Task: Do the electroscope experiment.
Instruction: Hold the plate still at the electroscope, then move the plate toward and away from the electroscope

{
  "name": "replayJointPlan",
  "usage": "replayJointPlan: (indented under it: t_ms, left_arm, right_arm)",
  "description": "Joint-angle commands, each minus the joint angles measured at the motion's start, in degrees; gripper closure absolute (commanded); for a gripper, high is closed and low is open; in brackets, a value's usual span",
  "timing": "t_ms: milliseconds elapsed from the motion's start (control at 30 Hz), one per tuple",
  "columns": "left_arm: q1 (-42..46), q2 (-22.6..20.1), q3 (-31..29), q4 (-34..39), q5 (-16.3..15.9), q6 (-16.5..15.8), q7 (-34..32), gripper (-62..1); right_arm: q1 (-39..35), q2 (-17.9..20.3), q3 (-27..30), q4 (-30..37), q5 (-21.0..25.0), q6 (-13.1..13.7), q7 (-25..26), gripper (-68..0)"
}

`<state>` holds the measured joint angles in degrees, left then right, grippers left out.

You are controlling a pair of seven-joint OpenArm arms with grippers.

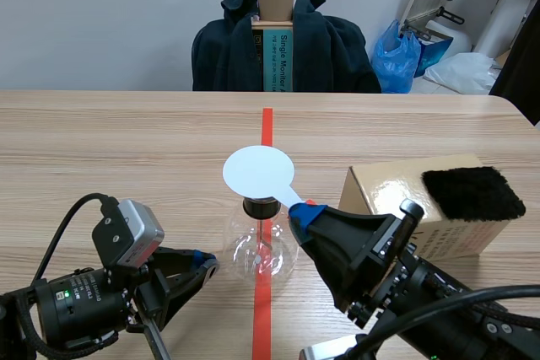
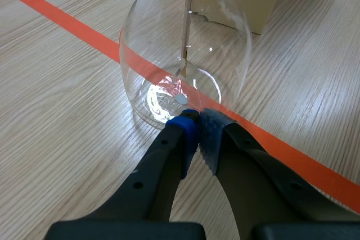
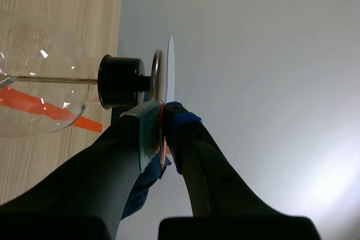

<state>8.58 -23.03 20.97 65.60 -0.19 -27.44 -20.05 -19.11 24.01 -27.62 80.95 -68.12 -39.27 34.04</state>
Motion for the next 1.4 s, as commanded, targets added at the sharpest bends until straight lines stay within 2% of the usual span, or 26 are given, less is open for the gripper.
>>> replayJointPlan:
  t_ms: [0, 233, 633, 967, 1100, 1367]
  left_arm:
    - [-0.2, 0.3, -0.3, 0.8, -0.6, -0.1, -1.1, -3.0]
    - [-0.2, 0.3, -0.3, 0.8, -0.6, -0.1, -1.1, -3.0]
    - [-0.2, 0.3, -0.3, 0.8, -0.6, -0.1, -1.1, -3.0]
    - [-0.2, 0.3, -0.3, 0.8, -0.6, -0.1, -1.1, -3.0]
    - [-0.2, 0.3, -0.3, 0.8, -0.6, -0.1, -1.1, -3.0]
    - [-0.2, 0.3, -0.3, 0.8, -0.6, -0.1, -1.1, -3.0]
  right_arm:
    - [0.1, 0.4, 0.3, 1.4, 0.4, -0.9, -0.2, -0.6]
    - [0.1, 0.4, 0.3, 1.4, 0.4, -1.3, -2.4, -0.6]
    - [0.1, 0.4, 0.3, 1.4, 0.4, -1.9, -14.0, -0.6]
    - [0.1, 0.4, 0.3, 1.4, 0.4, -1.9, -20.4, -0.6]
    - [0.1, 0.5, 0.3, 1.4, 0.4, -1.9, -20.2, -0.6]
    - [0.1, 0.4, 0.3, 1.4, 0.4, -1.9, -14.1, -0.6]
